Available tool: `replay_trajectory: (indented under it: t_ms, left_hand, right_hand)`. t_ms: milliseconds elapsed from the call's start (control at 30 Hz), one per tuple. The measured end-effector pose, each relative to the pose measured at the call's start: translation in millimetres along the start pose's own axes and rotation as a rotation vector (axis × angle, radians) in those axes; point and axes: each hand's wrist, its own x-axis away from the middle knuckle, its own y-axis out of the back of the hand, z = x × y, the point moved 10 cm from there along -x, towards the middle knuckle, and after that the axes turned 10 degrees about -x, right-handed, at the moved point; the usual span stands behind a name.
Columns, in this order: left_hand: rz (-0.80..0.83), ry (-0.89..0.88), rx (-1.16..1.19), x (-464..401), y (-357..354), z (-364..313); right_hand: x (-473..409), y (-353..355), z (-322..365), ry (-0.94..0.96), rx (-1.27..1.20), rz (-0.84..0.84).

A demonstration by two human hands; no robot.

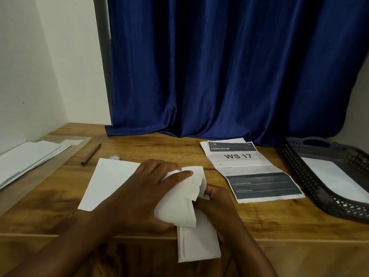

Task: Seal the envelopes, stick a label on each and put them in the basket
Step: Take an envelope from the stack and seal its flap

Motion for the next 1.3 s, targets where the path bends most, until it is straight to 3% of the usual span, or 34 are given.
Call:
replay_trajectory:
  t_ms: [467,800,900,1033,1133,1300]
  left_hand:
    - [-0.016,-0.028,-0.003,1.6,1.1,-6.9]
    - [-0.07,0.023,-0.007,5.3,3.5,4.0]
    - [-0.076,0.086,0.006,9.4,5.2,20.0]
    - [-0.083,0.155,-0.006,16.3,6.6,41.3]
    - [-0.079,0.172,-0.016,19.8,4.1,49.7]
    - [-0.078,0.173,-0.04,17.2,-2.3,49.6]
  right_hand:
    - [-3.6,10.8,-10.9,-0.019,0.085,-0.139]
    - [-1.4,7.6,1.2,0.062,0.101,-0.113]
    - [2.3,23.0,-1.4,-0.002,0.059,-0.184]
    - [14.1,58.7,21.7,0.142,0.13,-0.311]
    - [23.2,69.2,47.1,0.256,0.17,-0.23]
    - [28.5,72.0,63.8,0.183,0.16,-0.04]
